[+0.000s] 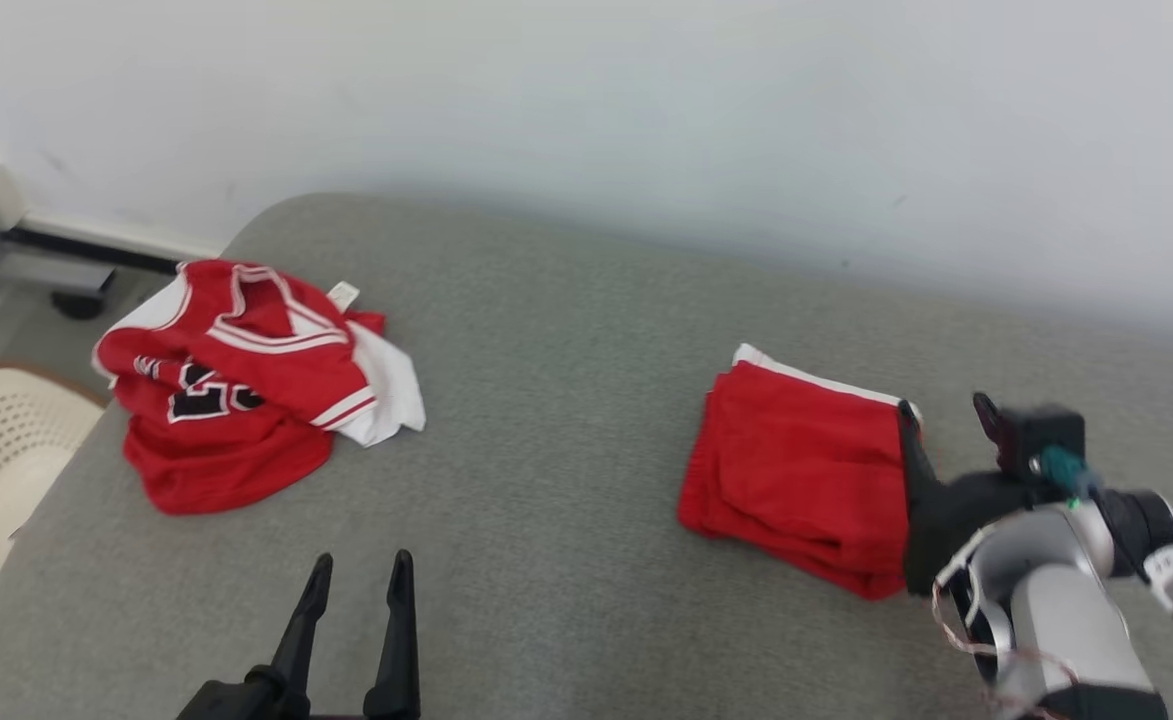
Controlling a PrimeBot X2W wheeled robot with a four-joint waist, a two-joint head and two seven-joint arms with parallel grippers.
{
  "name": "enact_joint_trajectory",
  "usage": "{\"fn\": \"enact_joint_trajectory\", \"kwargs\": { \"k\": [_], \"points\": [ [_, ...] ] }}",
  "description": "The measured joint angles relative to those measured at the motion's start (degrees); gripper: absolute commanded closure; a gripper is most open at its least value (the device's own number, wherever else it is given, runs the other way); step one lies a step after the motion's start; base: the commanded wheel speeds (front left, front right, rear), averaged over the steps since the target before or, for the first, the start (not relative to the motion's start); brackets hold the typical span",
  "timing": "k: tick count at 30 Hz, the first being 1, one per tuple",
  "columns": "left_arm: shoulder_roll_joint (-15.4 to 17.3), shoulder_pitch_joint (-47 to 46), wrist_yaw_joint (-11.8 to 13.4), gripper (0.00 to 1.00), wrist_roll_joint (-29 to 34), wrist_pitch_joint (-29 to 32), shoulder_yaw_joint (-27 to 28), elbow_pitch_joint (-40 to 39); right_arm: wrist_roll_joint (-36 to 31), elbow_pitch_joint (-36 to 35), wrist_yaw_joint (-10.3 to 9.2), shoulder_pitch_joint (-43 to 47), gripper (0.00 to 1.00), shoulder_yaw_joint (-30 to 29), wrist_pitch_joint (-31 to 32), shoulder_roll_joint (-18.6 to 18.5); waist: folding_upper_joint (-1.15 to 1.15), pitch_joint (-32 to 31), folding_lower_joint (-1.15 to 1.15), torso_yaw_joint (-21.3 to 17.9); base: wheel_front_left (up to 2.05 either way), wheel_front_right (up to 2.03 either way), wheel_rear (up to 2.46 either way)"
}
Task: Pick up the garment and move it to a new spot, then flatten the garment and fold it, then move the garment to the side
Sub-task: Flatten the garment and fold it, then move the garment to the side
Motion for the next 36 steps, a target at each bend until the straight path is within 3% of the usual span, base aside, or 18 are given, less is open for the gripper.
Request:
{"fn": "enact_joint_trajectory", "kwargs": {
  "k": [6, 12, 26, 36],
  "points": [
    [-0.9, 1.0, -1.2, 0.0, 0.9, 0.0, 2.7, -0.6, 6.3, -13.2, 0.0, 11.8, 0.0, 0.1, -4.2, 0.0, 0.0, -1.3, 0.0, -4.6, 0.0, 0.0, 0.0],
    [-1.3, 1.3, -3.2, 0.0, 3.3, 0.0, 6.0, -0.8, 10.2, -19.7, 0.0, 19.4, 0.0, 0.5, -9.3, 0.0, 0.0, -1.7, 0.0, -8.6, 0.0, 0.0, 0.0],
    [-3.3, 6.7, -7.7, 0.0, 7.6, 0.0, 13.3, 1.3, 12.1, -19.7, 0.0, 26.4, 0.0, 4.0, -13.3, 0.0, 0.0, -3.2, 0.0, -15.6, 0.0, 0.0, 0.0],
    [-4.8, 6.9, -9.4, 0.0, 8.9, 0.0, 14.9, 4.0, 12.1, -19.0, 0.0, 26.8, 0.0, 4.1, -11.6, 0.0, 0.0, -3.6, 0.01, -16.8, 0.0, 0.0, 0.0]
  ]
}}
